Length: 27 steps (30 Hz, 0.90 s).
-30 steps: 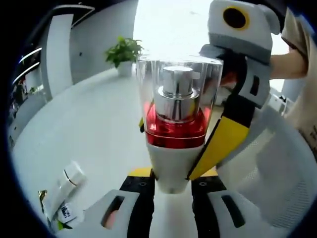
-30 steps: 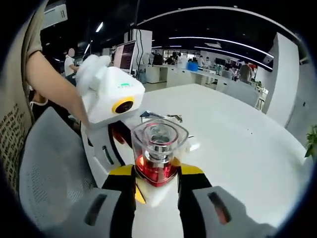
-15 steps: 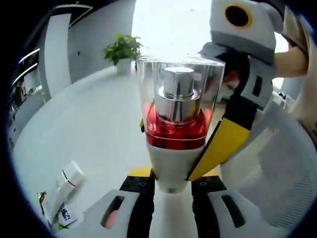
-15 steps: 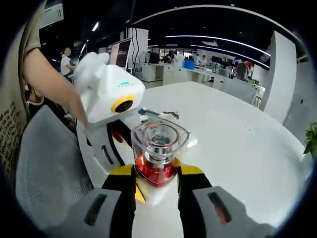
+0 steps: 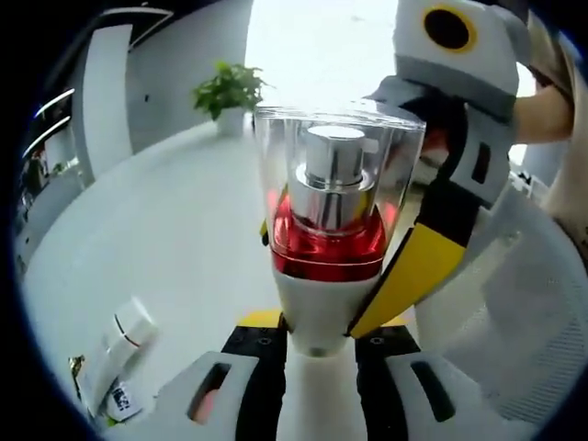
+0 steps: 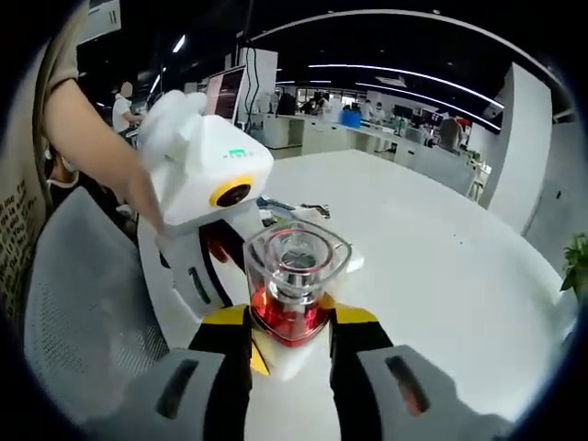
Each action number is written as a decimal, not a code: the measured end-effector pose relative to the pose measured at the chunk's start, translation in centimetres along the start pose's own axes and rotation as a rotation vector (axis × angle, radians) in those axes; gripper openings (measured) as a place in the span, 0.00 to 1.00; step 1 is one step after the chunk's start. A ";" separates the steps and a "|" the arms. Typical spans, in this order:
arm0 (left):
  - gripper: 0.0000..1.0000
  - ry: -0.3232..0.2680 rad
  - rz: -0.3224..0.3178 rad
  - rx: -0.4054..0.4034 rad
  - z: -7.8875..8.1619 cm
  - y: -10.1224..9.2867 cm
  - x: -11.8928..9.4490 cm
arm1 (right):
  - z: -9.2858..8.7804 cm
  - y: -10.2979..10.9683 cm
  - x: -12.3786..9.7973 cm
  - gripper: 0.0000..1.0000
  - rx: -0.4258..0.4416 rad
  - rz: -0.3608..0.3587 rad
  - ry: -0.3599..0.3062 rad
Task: Arrange the skincare products in the storage area until every visible bottle or jar stands upright without overlapping.
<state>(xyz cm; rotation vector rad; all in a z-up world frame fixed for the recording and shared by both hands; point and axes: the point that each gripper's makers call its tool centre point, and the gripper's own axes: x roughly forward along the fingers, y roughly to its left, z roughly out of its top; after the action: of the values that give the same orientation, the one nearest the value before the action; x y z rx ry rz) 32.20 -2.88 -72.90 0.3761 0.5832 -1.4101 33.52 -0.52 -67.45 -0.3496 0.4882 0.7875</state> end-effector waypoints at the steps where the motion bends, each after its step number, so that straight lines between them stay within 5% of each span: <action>1: 0.25 0.000 0.000 0.001 0.0 0.0 0.0 | 0.0 0.0 0.0 0.32 0.000 0.000 0.000; 27: 0.26 0.003 0.008 0.029 -0.2 1.0 0.7 | -0.5 -0.8 0.6 0.32 -0.009 -0.045 -0.022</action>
<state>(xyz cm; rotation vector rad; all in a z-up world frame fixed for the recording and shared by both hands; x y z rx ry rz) 33.15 -3.20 -73.53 0.4026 0.5637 -1.4120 34.37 -0.93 -68.06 -0.3589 0.4548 0.7490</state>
